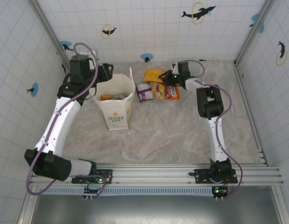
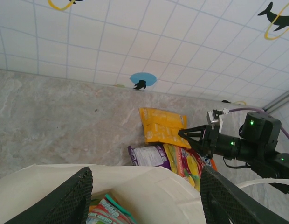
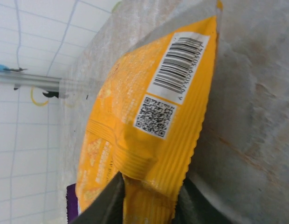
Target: Place the snacks into the paper bag
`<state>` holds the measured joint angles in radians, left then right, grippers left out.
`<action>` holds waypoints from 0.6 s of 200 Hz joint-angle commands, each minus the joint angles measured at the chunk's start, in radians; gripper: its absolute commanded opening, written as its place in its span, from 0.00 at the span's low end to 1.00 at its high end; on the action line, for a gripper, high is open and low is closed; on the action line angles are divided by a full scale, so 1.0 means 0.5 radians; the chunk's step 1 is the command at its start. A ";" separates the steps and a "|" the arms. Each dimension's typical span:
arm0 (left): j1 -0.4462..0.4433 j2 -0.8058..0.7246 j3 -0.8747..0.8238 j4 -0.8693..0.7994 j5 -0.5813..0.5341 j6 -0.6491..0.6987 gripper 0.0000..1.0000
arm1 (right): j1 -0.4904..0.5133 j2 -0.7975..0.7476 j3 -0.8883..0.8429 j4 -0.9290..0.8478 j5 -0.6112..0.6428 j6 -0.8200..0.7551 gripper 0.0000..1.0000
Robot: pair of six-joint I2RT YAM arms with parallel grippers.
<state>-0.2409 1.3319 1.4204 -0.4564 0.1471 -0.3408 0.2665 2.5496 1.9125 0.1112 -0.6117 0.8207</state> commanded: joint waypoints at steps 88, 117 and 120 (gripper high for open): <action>0.009 -0.115 -0.048 0.147 0.157 0.053 0.61 | -0.033 -0.674 -0.572 0.225 0.110 -0.223 0.00; 0.008 -0.168 -0.099 0.232 0.274 0.086 0.60 | -0.021 -0.947 -0.839 0.218 0.149 -0.407 0.00; 0.009 -0.176 -0.110 0.249 0.292 0.094 0.60 | -0.019 -0.981 -0.870 0.218 0.159 -0.432 0.00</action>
<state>-0.2409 1.2823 1.3975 -0.3954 0.2188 -0.3336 0.2531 2.1944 1.5688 0.1837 -0.5583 0.7128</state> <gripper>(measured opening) 0.606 0.077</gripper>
